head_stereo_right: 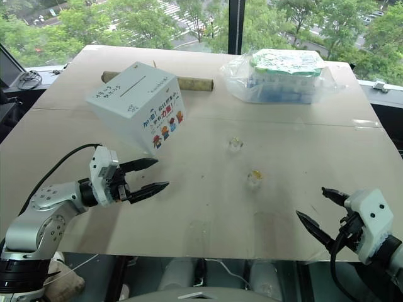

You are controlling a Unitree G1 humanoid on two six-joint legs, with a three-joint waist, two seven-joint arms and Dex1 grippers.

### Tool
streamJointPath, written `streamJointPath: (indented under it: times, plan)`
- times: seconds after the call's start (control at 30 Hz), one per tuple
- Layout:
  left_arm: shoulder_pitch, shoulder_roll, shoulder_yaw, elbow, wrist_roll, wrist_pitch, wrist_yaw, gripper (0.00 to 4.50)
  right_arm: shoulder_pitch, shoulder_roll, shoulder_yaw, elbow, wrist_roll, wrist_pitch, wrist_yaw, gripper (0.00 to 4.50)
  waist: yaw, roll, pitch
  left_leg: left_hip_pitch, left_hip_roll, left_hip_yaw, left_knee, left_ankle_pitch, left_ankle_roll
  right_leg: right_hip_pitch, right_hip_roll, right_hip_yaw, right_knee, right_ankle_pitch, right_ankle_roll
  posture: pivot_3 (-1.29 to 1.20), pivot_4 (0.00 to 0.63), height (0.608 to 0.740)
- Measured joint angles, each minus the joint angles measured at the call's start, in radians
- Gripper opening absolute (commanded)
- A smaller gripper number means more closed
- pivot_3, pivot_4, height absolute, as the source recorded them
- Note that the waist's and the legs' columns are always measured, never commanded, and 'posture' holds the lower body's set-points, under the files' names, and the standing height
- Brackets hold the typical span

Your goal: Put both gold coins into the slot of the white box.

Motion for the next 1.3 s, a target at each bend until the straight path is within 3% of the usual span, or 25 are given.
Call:
streamJointPath:
  times: [0.1,0.17,0.27,0.37,0.63,1.2,1.23,1.3]
  plan:
    - [-0.003,0.000,0.000,-0.001,-0.005,0.004,-0.008,4.42,-0.020,-0.001,0.011,0.001,0.007,0.011,-0.008,4.50,0.000,0.000,0.000,0.000,0.000,0.000,0.000,0.000,0.000,0.000,0.000,0.000,0.000,0.000,0.000,0.00,0.150,0.740]
    - [-0.084,-0.015,-0.031,-0.012,-0.039,-0.006,-0.078,4.42,-0.245,-0.016,0.152,0.047,0.015,0.126,-0.108,4.50,-0.013,0.000,0.002,-0.001,0.002,-0.002,0.007,0.000,0.000,0.000,0.003,0.000,0.003,0.000,0.000,0.00,0.150,0.740]
    - [-0.144,-0.006,-0.062,-0.102,-0.091,-0.031,-0.167,4.50,-0.425,-0.010,0.308,0.054,0.042,0.241,-0.201,3.70,-0.015,0.002,0.000,-0.002,0.001,-0.005,0.009,-0.001,0.002,0.002,0.003,0.002,0.003,0.001,-0.001,0.00,0.150,0.740]
    - [-0.155,0.000,-0.081,-0.100,-0.101,-0.003,-0.182,4.50,-0.542,-0.006,0.404,0.111,0.044,0.325,-0.256,2.30,-0.010,0.005,0.002,-0.005,-0.002,-0.006,0.008,-0.001,0.002,0.001,0.003,0.004,0.001,0.001,-0.001,0.00,0.150,0.740]
    - [-0.177,0.007,-0.107,-0.102,-0.110,0.019,-0.197,4.50,-0.759,0.048,0.533,0.173,0.050,0.461,-0.352,2.30,-0.001,0.006,0.002,-0.006,-0.004,-0.010,0.005,-0.001,0.002,0.000,0.004,0.004,-0.003,0.001,-0.001,0.00,0.150,0.740]
    - [-0.113,0.013,-0.105,-0.102,-0.110,0.003,-0.211,4.50,-0.788,0.031,0.605,0.291,0.003,0.471,-0.345,2.30,-0.001,0.006,0.002,-0.007,-0.004,-0.011,0.004,-0.001,0.002,0.000,0.004,0.003,-0.003,0.001,-0.001,0.00,0.150,0.740]
    - [-0.111,0.013,-0.102,-0.102,-0.110,0.000,-0.212,4.50,-0.792,0.031,0.615,0.304,-0.008,0.463,-0.344,1.75,-0.002,0.006,0.002,-0.007,-0.004,-0.011,0.004,-0.001,0.002,0.000,0.004,0.003,-0.003,0.001,-0.001,0.00,0.150,0.740]
    - [-0.108,0.015,-0.094,-0.102,-0.110,-0.003,-0.213,4.50,-0.793,0.032,0.633,0.331,-0.027,0.446,-0.340,1.09,-0.002,0.006,0.002,-0.007,-0.004,-0.011,0.004,-0.001,0.002,0.000,0.004,0.003,-0.003,0.001,-0.001,0.00,0.150,0.740]
